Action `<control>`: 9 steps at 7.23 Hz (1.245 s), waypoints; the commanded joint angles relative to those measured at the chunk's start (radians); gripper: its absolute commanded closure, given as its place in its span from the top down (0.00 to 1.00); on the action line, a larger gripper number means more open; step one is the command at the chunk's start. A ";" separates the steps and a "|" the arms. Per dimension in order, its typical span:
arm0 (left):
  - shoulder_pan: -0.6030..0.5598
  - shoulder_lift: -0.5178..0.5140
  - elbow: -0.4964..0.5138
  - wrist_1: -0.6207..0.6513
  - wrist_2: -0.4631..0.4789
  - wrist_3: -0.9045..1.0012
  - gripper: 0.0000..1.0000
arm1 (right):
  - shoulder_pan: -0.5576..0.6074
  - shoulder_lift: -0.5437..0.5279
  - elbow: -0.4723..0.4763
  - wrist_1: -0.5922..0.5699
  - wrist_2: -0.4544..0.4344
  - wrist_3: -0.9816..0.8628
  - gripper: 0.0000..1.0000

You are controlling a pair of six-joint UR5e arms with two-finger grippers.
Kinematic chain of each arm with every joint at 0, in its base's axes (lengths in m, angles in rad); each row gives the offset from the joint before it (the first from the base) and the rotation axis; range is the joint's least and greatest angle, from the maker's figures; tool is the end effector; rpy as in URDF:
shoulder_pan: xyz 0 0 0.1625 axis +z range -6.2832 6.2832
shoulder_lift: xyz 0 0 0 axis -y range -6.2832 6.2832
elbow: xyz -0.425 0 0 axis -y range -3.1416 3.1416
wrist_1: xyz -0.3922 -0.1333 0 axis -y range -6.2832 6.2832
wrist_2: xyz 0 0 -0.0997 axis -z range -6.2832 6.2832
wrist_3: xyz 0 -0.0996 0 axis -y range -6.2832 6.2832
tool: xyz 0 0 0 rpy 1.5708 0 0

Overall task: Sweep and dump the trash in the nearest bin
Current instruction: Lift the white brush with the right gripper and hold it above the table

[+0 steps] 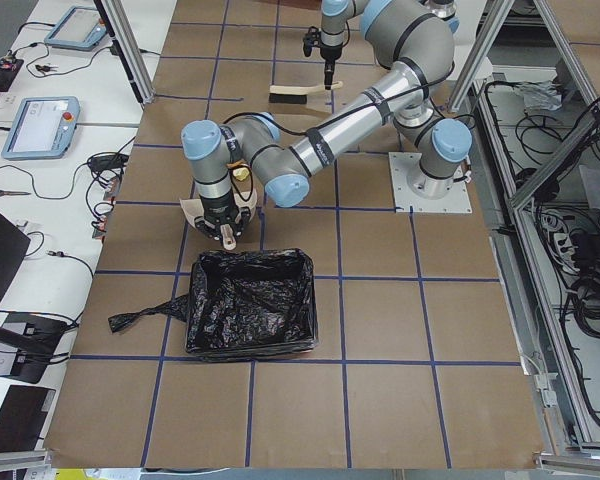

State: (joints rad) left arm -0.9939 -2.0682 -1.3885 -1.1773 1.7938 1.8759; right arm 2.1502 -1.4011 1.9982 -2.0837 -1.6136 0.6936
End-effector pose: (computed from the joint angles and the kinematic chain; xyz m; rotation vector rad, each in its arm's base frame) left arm 0.2791 -0.6329 0.3254 1.7921 2.3815 0.2746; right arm 0.3747 -0.3369 0.2533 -0.1717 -3.0517 -0.0646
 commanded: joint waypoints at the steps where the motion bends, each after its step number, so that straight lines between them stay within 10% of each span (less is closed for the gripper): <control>1: 0.000 -0.001 0.000 0.008 -0.001 0.002 0.00 | -0.009 -0.010 0.034 -0.007 0.035 -0.008 0.99; 7: 0.000 -0.009 0.000 0.018 0.001 0.002 0.00 | -0.016 -0.010 0.105 -0.118 0.046 0.014 0.97; 9: 0.000 -0.012 -0.003 0.021 0.001 0.000 0.00 | -0.020 -0.012 0.105 -0.121 0.047 0.014 0.82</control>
State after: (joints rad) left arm -0.9940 -2.0779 -1.3896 -1.1580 1.7945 1.8773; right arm 2.1324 -1.4118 2.1024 -2.2034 -1.5682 0.7069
